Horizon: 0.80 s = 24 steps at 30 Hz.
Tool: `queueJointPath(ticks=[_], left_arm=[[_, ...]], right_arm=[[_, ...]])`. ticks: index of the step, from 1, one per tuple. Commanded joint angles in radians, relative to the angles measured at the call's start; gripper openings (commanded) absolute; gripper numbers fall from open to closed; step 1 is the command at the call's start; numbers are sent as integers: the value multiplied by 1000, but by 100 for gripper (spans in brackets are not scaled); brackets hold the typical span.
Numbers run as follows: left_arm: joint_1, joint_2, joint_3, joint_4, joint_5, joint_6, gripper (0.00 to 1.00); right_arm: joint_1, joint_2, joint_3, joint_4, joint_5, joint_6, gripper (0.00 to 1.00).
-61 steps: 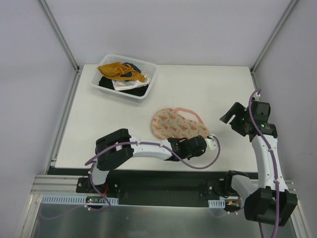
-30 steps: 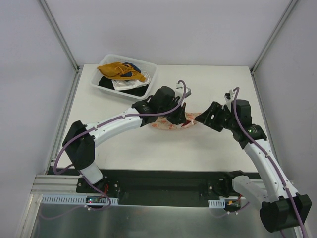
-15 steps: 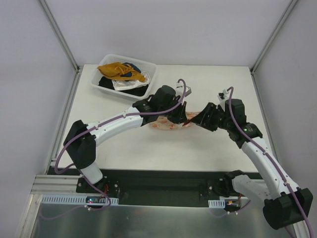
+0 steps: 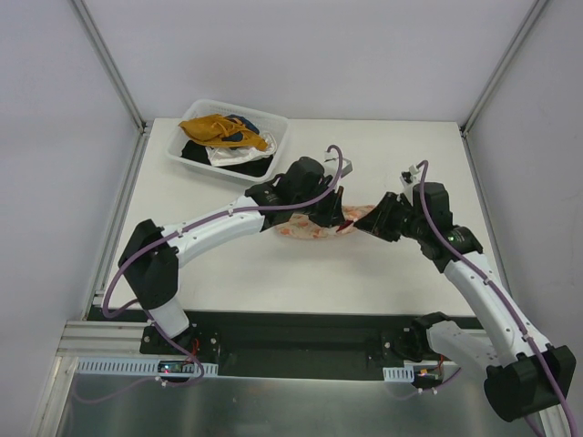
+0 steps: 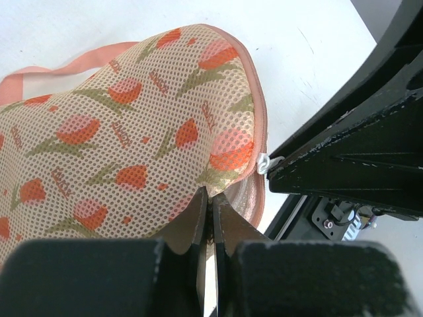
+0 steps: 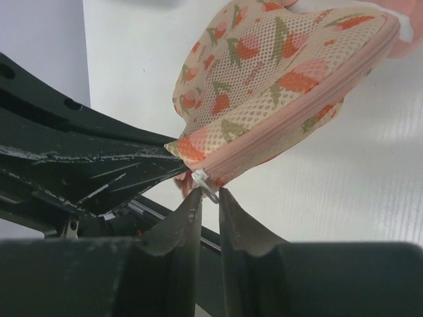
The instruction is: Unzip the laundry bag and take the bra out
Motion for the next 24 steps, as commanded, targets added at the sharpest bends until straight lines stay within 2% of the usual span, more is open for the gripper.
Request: queueJointPath(ticks=[1,5,18,24], left_arm=[[-1,4,47,18,22,-10,0],[0,7,44,18,22,-12,0],[5,-9,13,18,31,-1,0],[5,-21,1,20,40,3,0]], right_arm=[[6,-27,33,-31,15,-5,17],[6,-30,41,-43,23,-9,1],[3,-42,94,-144,135,-81,1],[-60,-39,122,-178,167,-140,1]])
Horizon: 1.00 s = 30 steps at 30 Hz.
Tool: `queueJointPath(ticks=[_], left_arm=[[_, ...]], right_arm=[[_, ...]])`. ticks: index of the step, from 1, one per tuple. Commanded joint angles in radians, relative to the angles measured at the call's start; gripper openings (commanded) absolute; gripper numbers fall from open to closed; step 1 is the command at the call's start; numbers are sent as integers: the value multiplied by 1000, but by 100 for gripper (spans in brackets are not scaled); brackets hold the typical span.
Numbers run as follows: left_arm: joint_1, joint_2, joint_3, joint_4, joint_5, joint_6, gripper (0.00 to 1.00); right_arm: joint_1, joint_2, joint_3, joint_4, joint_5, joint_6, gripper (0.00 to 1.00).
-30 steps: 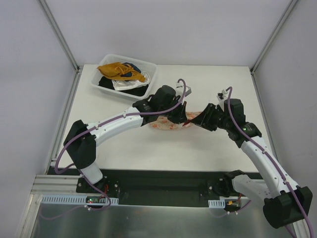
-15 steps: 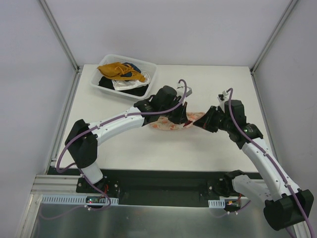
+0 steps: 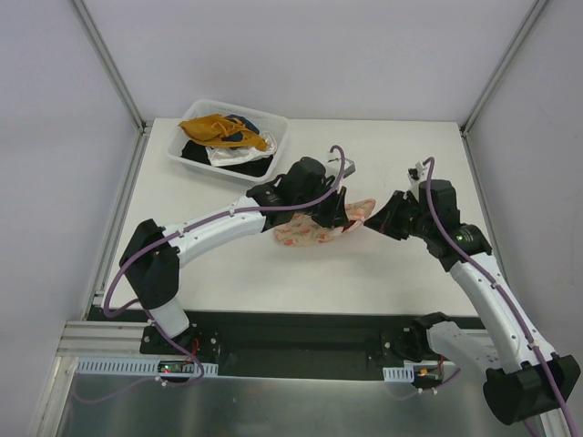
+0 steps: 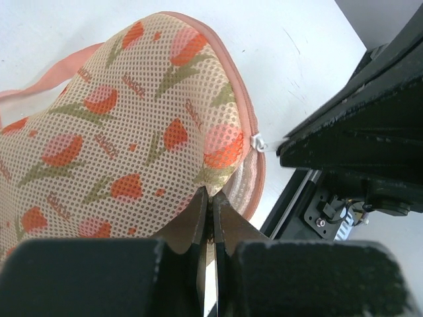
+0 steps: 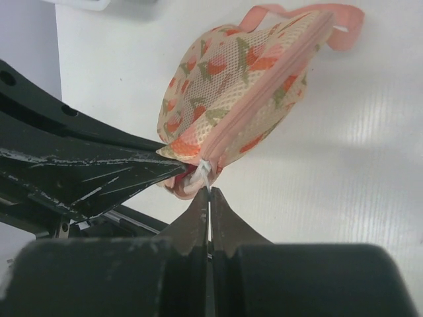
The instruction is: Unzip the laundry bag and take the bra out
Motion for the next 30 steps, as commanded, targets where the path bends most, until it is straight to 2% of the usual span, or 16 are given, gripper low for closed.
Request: queueJointPath(ticks=[1,11,16,19,20,22,23,24,26,28,30], left_arm=[[3,-33,-3,-1,22,6,0],[5,-53,-37,1,154,52,0],[5,-51,-37,1,162,41,0],[5,-48,-28,-1,145,35,0],[3,-47,-26,-1,141,31,0],[3,-42,-26,-2,141,28,0],[5,-42,-23,-4,144,23,0],[5,-39,-22,-7,148,21,0],[5,-38,-19,-9,157,20,0],[5,-35,-17,-12,162,21,0],[3,-32,-17,-12,158,23,0]], right_arm=[[-67,-2,54,-48,69,-68,1],[-219,153,175,-16,-61,-158,1],[-234,205,189,35,-144,-145,1],[-228,171,177,32,-181,-157,1],[-219,144,165,15,-152,-180,3],[-132,43,171,-39,-48,-230,25],[-94,13,180,-95,68,-282,32],[-60,-14,181,-120,114,-302,41],[0,-56,172,-171,184,-336,45],[22,-63,143,-188,202,-350,46],[30,-62,96,-171,160,-356,46]])
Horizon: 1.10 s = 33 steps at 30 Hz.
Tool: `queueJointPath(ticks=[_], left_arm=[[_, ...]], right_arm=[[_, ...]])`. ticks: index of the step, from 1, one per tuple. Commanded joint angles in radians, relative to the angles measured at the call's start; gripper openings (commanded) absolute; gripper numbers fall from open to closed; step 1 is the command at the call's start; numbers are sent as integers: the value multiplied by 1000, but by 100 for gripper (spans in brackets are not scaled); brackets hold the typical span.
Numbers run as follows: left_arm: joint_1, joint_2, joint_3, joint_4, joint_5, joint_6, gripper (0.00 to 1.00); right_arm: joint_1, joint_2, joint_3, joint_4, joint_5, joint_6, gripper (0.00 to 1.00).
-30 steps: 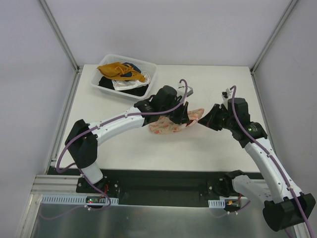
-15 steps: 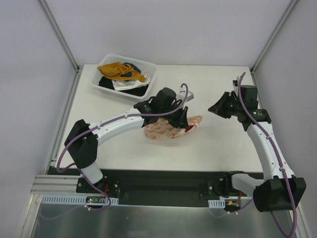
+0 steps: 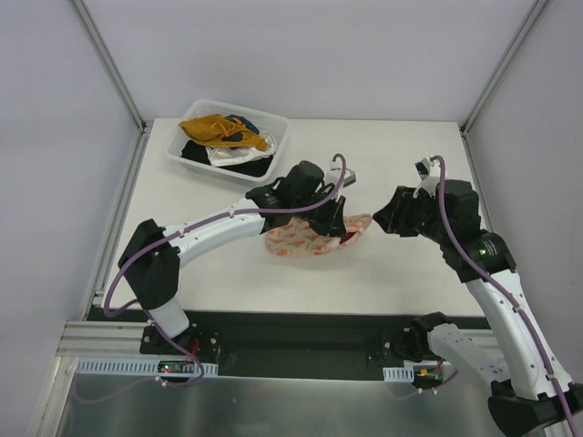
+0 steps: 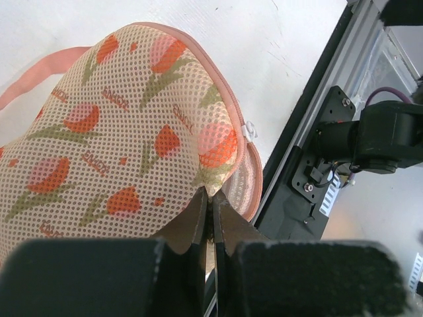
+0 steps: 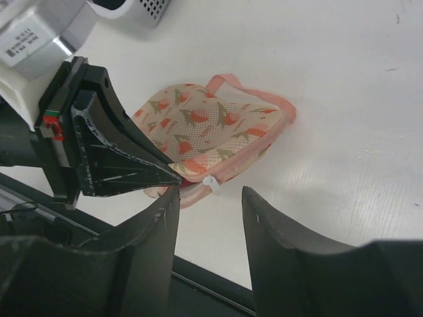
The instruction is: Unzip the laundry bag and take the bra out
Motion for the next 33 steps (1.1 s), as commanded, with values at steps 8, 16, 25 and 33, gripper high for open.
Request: queueJointPath(ticks=[8,16,25,33], left_arm=[[4,-19,12,8,34,-2,0],[4,-19,21,7,41,4,0],[5,-19,22,5,41,8,0],[5,-18,22,5,41,10,0]], right_arm=[[19,82,-158,79,-197,-56,46],[-47,90,-204,184,-315,28,39],[-99,104,-207,210,-382,50,29],[-105,115,-227,205,-379,41,30]])
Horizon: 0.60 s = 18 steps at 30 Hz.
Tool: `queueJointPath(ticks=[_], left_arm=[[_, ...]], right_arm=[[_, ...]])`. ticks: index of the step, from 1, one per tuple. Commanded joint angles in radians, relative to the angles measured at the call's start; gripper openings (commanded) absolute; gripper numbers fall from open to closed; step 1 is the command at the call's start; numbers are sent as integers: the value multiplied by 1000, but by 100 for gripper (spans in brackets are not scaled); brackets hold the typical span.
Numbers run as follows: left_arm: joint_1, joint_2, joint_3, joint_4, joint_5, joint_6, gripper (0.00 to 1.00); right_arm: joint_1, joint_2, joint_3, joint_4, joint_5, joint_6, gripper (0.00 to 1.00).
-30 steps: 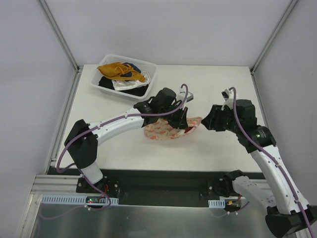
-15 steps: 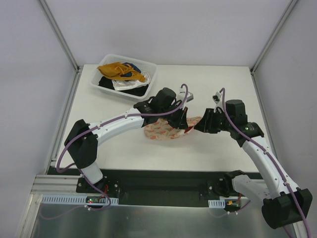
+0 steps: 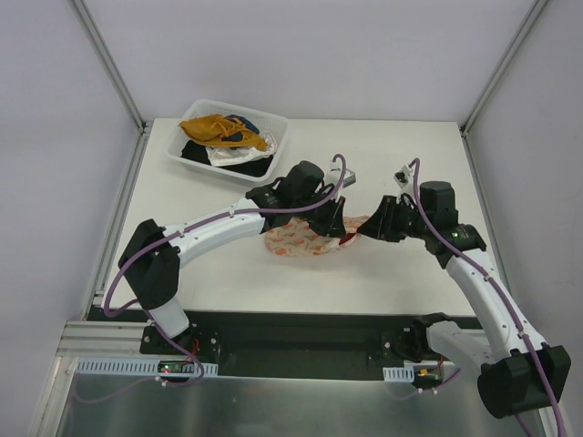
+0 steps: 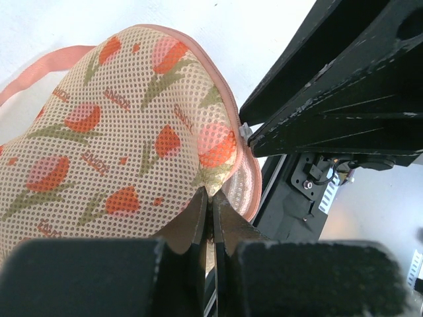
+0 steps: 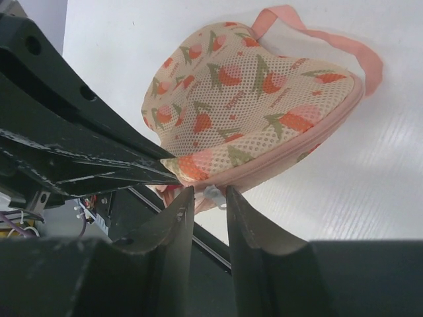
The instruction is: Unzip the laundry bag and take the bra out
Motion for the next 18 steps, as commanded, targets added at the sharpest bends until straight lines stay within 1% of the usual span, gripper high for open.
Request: queueJointPath(ticks=[1,4,9,12,13,14,15,16,18], left_arm=[[6,-18,22,13,32,10,0],[6,-20,22,12,32,10,0],[8,-17,24,12,35,10,0],[6,-15,25,12,37,8,0],[8,-15,25,12,38,8,0],[8,-14,25,12,37,7,0],[8,-14,25,12,37,7,0],[6,-14,25,12,37,8,0],[8,-15,27,13,35,8,0]], right_arm=[[-12,5,-30,25,-30,-1,30],[-15,4,-42,26,-33,-6,31],[-17,1,-43,19,-20,-12,30],[-17,-1,-38,11,-13,-17,21],[-17,-2,-36,9,-16,-17,17],[-17,-2,-38,9,-18,-15,16],[-17,-2,-36,9,-20,-15,16],[-17,-1,-36,6,-23,-17,21],[-17,-4,-41,5,-27,-15,27]])
